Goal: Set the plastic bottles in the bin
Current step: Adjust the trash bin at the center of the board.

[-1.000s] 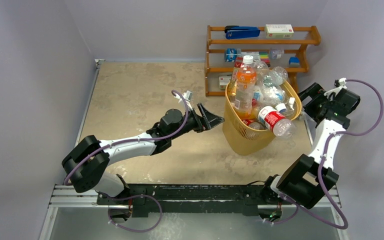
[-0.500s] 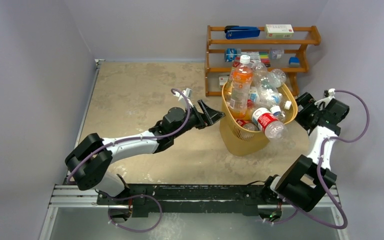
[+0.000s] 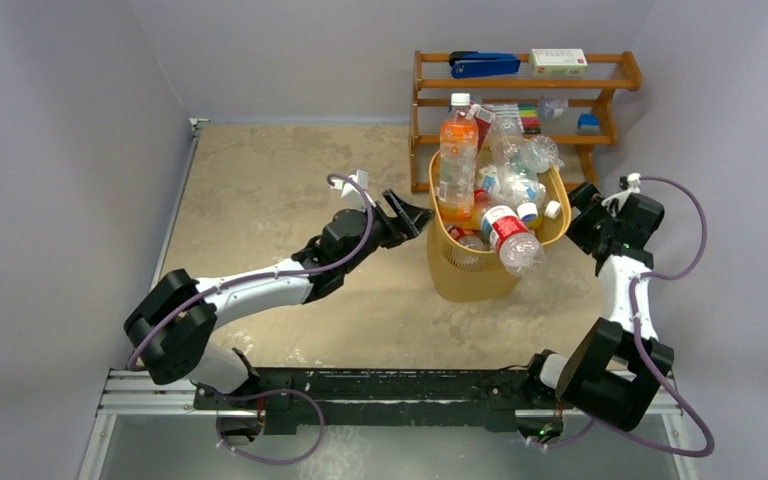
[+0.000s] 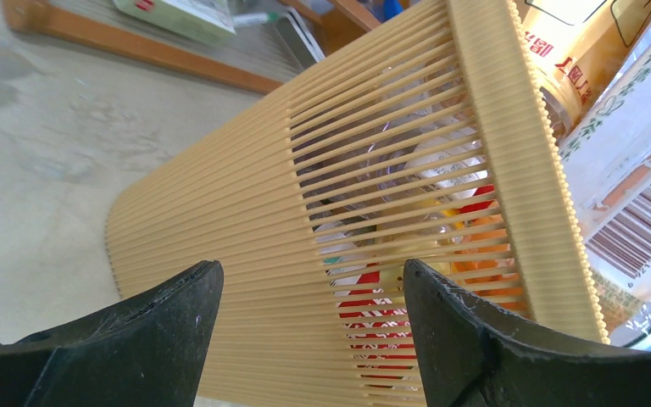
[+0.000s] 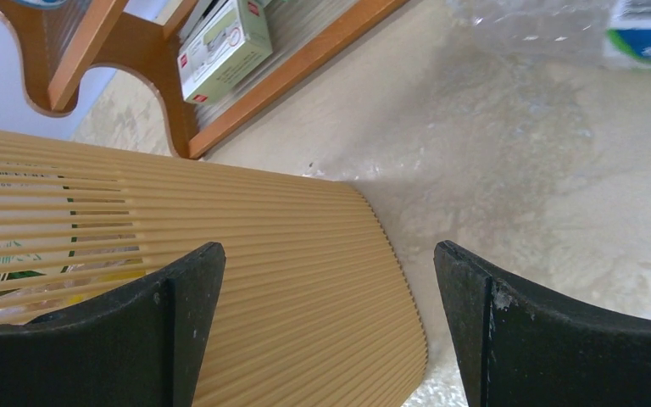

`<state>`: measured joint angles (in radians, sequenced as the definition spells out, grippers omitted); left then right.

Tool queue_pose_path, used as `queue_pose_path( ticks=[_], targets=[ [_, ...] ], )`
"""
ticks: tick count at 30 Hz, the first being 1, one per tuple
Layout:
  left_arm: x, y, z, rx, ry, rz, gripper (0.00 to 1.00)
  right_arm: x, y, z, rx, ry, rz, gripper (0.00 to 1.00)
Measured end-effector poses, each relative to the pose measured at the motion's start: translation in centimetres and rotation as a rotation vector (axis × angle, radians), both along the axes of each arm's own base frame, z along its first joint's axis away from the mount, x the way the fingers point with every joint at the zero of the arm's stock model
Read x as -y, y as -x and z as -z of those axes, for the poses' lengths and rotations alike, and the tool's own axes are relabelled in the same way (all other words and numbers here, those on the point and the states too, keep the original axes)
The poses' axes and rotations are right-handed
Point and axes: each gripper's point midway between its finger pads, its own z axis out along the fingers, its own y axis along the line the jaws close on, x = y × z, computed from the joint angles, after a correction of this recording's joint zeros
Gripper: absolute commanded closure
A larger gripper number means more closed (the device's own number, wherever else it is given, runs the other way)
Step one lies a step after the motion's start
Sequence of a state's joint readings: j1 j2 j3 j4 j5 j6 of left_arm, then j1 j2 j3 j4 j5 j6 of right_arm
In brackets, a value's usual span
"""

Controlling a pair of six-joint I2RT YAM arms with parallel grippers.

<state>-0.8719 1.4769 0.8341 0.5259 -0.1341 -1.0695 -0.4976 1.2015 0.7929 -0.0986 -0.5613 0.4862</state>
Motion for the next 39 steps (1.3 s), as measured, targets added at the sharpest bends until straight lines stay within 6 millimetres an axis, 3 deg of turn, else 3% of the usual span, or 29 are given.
queue_pose_path(
  ticks=[15,22,27,31,34,36,39],
  targets=[
    [-6.2,-2.5,-0.4,0.017,-0.077,-0.163,0.23,-6.4,-2.4,0.6,0.017,-0.055,-0.101,0.05],
    [-10.6,-4.0,-1.2,0.023,-0.097,-0.25,0.22,-11.5,-3.4,1.4,0.0,-0.062,-0.175,0.05],
    [-13.2,-4.5,-1.5,0.03,-0.141,-0.302,0.21,-13.8,-3.6,2.4,-0.027,-0.05,-0.198,0.04],
    [-13.8,-3.9,-1.6,0.019,-0.16,-0.283,0.19,-13.5,-3.0,2.7,-0.063,-0.03,-0.193,0.04],
    [-14.0,-2.9,-2.5,0.021,-0.166,-0.248,0.16,-11.8,-2.5,1.8,-0.076,-0.014,-0.181,0.04],
    [-13.8,-2.1,-3.7,0.035,-0.157,-0.215,0.14,-9.7,-2.8,0.6,-0.062,0.008,-0.144,0.04],
    [-13.5,-1.1,-5.4,0.06,-0.143,-0.173,0.14,-4.7,-3.9,-1.9,-0.027,0.061,-0.045,0.04]
  ],
)
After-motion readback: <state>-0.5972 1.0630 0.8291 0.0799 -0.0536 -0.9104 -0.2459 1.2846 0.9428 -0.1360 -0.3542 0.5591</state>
